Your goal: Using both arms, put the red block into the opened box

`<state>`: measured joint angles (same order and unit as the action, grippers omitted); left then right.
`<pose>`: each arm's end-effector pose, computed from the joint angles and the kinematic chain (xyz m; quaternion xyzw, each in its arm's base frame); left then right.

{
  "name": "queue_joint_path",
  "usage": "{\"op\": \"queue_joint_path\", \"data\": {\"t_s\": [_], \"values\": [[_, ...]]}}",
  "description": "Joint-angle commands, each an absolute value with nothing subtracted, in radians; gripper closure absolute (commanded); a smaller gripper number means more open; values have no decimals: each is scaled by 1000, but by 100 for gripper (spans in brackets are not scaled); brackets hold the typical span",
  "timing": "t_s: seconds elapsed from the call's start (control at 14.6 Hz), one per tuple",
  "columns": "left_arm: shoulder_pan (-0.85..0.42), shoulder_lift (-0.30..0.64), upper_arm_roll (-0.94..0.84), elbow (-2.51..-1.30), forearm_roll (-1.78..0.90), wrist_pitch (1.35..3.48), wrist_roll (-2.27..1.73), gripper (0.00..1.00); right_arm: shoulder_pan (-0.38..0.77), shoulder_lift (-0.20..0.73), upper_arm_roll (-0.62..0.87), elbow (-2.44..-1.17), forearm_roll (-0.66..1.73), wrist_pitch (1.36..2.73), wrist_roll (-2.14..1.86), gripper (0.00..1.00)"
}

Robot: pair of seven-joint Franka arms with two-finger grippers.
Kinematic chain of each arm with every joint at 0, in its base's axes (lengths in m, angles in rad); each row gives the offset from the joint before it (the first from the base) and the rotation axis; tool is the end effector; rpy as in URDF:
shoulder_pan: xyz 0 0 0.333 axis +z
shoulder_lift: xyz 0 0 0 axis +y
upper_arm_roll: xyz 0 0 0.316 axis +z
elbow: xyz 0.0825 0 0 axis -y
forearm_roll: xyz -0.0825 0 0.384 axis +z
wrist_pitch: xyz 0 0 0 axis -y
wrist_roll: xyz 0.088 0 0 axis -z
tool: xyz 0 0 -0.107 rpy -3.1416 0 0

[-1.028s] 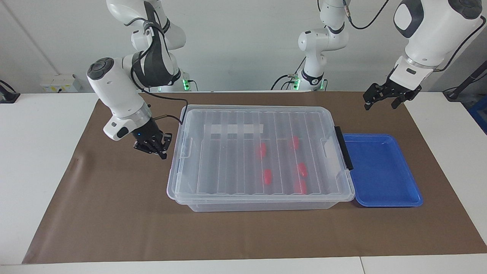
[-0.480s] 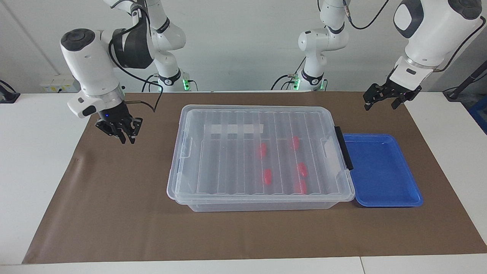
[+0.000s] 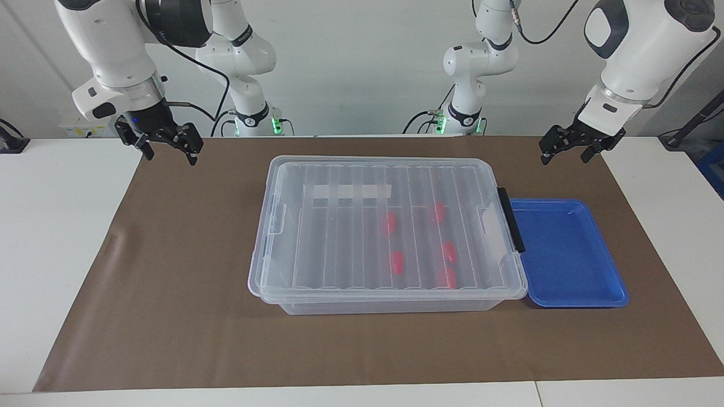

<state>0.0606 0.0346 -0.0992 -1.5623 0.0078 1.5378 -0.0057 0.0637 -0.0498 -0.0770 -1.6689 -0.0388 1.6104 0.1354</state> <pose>0.5605 -0.0198 0.6065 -0.9994 0.0164 0.0294 0.0028 0.5412 -0.0122 0.6088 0.9971 -0.0734 -0.0033 0.0177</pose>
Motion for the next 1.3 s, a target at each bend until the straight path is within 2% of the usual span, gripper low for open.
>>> {"op": "queue_joint_path", "data": {"t_s": [0.0, 1.23], "values": [[64, 8, -100, -1595, 2, 1563, -6, 0, 52, -37, -71, -1654, -11, 1592, 156, 0], [66, 6, -100, -1600, 0, 1563, -6, 0, 66, -44, -58, -1663, 24, 1585, 156, 0]]}}
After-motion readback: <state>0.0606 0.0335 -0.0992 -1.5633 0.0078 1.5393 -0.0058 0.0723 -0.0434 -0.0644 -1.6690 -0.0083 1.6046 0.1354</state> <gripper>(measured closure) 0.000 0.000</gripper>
